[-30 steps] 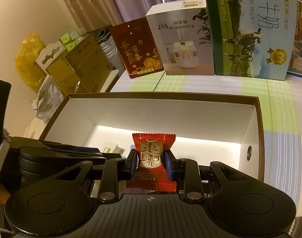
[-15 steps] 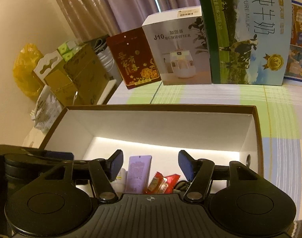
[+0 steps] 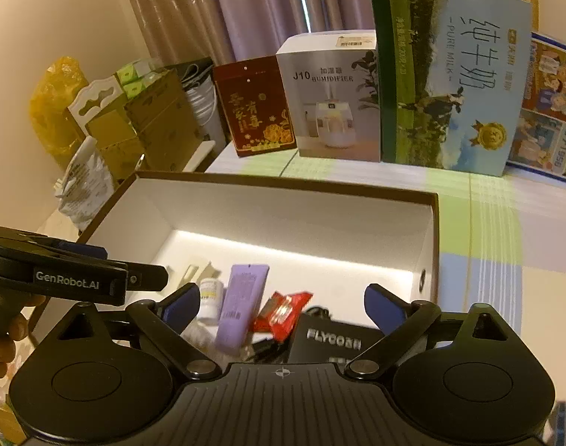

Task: Organize objects
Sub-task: 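Withdraw both tools from the box toward the sock and floss box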

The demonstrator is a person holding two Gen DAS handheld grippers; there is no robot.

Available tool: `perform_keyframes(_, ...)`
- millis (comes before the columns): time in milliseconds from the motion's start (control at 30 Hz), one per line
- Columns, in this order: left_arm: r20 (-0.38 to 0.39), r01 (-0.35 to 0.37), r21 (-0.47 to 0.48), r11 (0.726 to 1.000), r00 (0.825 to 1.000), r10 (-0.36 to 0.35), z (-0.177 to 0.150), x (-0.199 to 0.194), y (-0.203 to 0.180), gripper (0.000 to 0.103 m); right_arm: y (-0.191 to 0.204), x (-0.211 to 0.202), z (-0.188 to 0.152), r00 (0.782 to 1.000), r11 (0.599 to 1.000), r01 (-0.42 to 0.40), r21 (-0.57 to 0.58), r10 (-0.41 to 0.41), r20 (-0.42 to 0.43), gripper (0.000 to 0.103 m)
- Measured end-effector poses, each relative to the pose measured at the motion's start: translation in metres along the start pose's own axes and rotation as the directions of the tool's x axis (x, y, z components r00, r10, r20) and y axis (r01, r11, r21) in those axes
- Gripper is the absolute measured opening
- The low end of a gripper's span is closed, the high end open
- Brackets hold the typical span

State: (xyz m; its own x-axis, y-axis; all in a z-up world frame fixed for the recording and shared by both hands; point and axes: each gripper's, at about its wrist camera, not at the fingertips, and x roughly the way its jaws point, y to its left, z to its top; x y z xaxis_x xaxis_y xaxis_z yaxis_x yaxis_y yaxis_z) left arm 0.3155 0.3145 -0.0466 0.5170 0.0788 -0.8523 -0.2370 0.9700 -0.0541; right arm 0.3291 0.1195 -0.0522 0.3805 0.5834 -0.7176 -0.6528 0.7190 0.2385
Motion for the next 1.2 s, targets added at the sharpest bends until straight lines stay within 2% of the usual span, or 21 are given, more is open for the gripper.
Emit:
perform_keyframes(667, 0.026, 0.046, -0.011, 0.999, 0.999, -0.046, -0.066, -0.069, -0.026, 0.086, 0.006, -0.070, -0.046, 1.000, 1.000, -0.010, 0.028, 0.010, 0.002, 0.094)
perform_keyframes(1200, 0.016, 0.067, 0.012, 0.998, 0.998, -0.067, -0.117, -0.100, -0.055, 0.086, 0.007, -0.119, -0.094, 1.000, 0.999, -0.008, 0.043, 0.008, 0.003, 0.094)
